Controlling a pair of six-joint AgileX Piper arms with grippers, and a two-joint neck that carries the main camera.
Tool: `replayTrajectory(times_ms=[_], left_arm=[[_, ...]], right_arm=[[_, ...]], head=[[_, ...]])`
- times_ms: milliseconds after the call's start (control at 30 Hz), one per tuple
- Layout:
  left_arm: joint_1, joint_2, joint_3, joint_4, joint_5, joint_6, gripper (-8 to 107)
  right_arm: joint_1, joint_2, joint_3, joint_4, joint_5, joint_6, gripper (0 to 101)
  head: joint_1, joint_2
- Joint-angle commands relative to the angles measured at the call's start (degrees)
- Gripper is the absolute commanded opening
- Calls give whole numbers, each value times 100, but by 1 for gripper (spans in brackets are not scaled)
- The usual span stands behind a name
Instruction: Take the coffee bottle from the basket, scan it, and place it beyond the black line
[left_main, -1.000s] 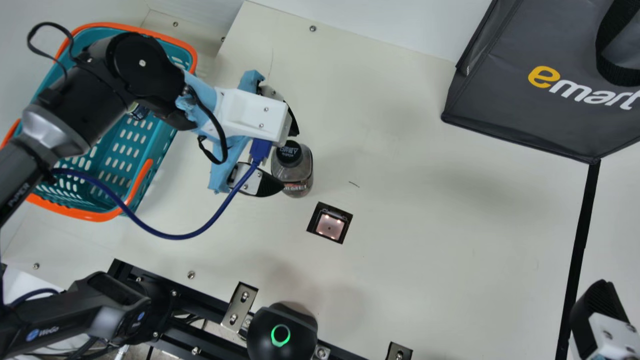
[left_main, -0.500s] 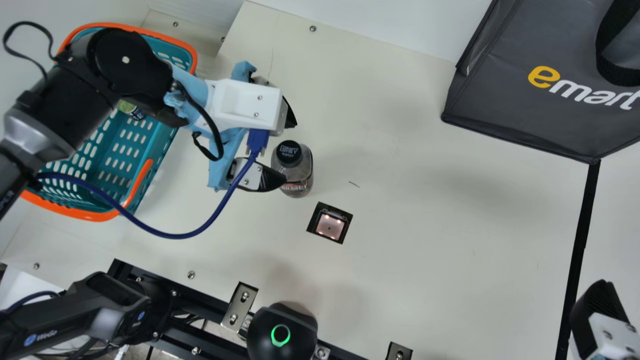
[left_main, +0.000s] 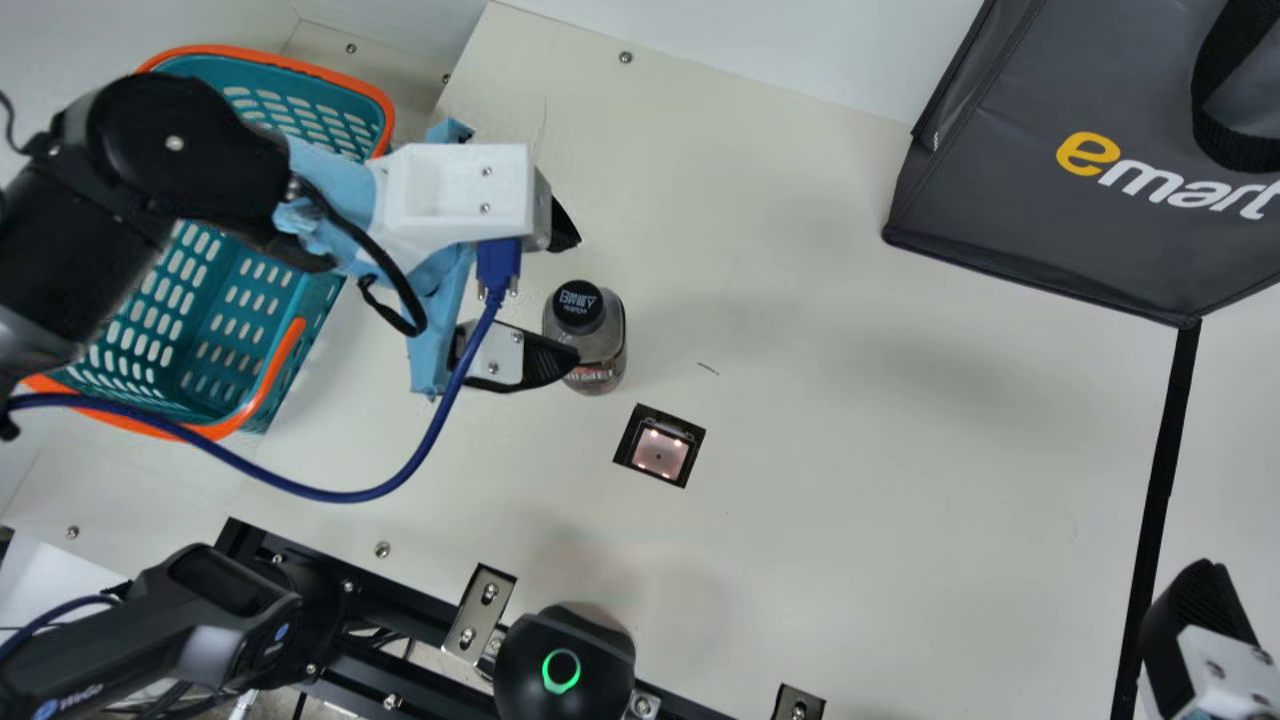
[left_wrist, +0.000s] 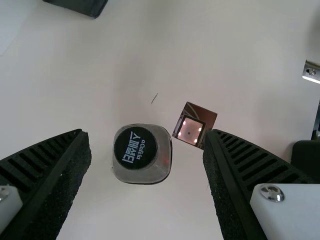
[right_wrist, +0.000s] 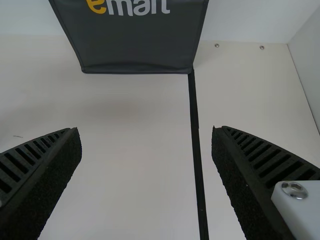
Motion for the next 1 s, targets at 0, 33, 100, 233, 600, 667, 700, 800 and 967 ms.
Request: replayTrajectory(times_ms=[0,33,100,233,600,667,700,800,967], left_arm=[[31,-75,-28,-21,0,-188,90],[50,-115,-45,-27,0,-259,90],[95,-195,-81,-37,0,-392,90],[217,-342,-158,-51,0,-615,90],[764,-739,-223,-47,0,-898,90],[914,-811,-240,-36,0,-923,90],[997,-847,-251,-29,0,-935,90],[1260,-947,-290,-15,0,-963,90],[1657,-1103,-292,-37,0,-1009,90]], right_arm=[[0,0,0,0,0,0,91],[0,0,0,0,0,0,91],[0,0,0,0,0,0,91],[0,0,0,0,0,0,91],[0,0,0,0,0,0,91],[0,0,0,0,0,0,91],[0,0,0,0,0,0,91],[0,0,0,0,0,0,91],[0,0,0,0,0,0,91]], head=[[-157,14],[-157,14],[-157,14],[-157,14],[-157,14],[-157,14],[-157,14],[-157,14],[-157,14]])
